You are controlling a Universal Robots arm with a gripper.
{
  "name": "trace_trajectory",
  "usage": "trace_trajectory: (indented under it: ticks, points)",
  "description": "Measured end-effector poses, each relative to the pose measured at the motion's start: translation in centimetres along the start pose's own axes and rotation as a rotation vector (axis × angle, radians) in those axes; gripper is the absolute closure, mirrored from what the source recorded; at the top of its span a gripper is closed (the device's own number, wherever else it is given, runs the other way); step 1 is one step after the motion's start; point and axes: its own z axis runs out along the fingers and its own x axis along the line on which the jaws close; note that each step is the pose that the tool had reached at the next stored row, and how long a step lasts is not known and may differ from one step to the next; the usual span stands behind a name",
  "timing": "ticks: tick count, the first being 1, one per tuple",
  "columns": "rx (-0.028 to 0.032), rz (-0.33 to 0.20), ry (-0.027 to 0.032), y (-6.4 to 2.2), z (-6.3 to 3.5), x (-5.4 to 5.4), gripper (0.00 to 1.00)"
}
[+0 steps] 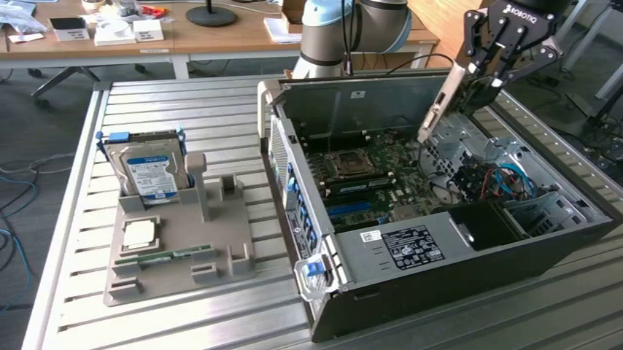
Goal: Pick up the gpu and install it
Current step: 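Insert the gpu into the slot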
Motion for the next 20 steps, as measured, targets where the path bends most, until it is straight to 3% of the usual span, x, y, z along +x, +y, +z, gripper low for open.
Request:
trace_trajectory:
  ticks: [8, 11, 16, 20]
  points:
    - [0.0026, 0.119, -0.0058, 0.13, 0.17, 0.0, 0.73]
    - [0.0039, 0.123, -0.0060, 0.40, 0.26, -0.1, 0.73]
    - [0.0149, 0.124, -0.0034, 1.53, 0.78, -0.4, 0.73]
    - [0.0195, 0.125, -0.0022, 2.21, 1.33, -0.5, 0.73]
